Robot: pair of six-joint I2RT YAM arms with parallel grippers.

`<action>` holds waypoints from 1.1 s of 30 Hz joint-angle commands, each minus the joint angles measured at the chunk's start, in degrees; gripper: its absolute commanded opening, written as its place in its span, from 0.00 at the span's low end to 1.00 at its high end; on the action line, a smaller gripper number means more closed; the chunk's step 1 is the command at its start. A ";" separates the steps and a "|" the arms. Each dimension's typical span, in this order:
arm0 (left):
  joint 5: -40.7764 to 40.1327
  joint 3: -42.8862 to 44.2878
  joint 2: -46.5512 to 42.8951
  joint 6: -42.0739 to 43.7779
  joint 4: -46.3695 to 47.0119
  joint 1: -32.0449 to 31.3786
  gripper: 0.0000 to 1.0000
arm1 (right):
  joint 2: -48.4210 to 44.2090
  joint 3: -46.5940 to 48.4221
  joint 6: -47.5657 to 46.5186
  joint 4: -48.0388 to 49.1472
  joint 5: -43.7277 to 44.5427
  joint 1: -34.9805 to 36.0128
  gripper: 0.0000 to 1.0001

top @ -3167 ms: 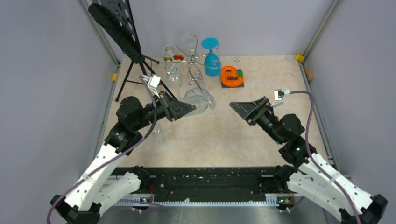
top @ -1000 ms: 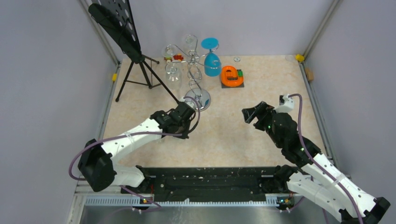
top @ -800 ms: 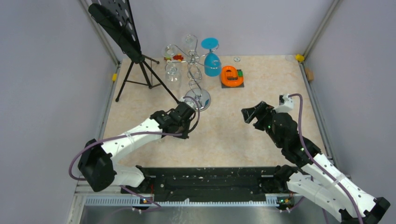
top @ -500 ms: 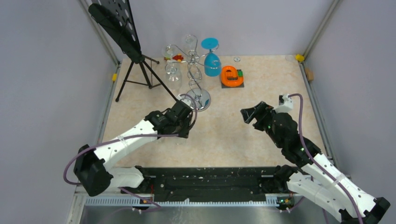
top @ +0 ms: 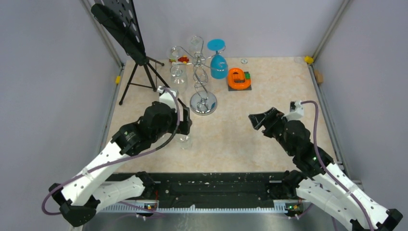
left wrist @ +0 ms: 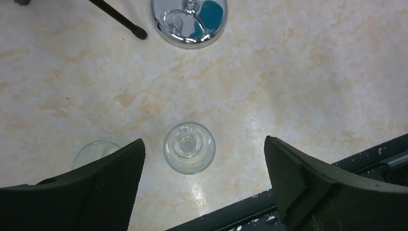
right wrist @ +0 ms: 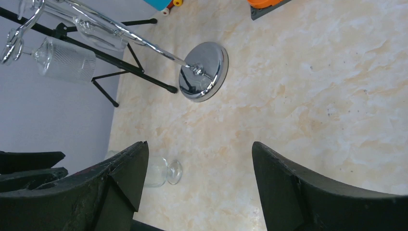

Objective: Take the wine glass off the wine glass rack

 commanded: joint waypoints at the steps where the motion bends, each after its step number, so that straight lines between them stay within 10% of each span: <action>1: -6.33 3.21 -4.88 -0.27 5.72 -0.12 0.98 | -0.77 0.30 1.90 2.61 -2.22 -0.51 0.80; 11: -10.93 19.13 -1.61 -13.21 10.88 4.06 0.99 | 0.97 -0.35 8.93 7.71 -8.94 -0.51 0.78; 17: 11.78 17.14 1.14 -20.42 16.37 19.80 0.98 | 2.28 -0.51 11.89 10.55 -9.97 -0.51 0.76; 25: 22.76 11.52 4.09 -25.94 24.84 27.22 0.67 | 3.41 -1.04 13.46 11.46 -9.25 -0.51 0.75; 33: 24.74 10.88 6.81 -27.72 27.55 28.75 0.61 | 2.79 0.49 15.01 10.80 -9.34 -0.51 0.73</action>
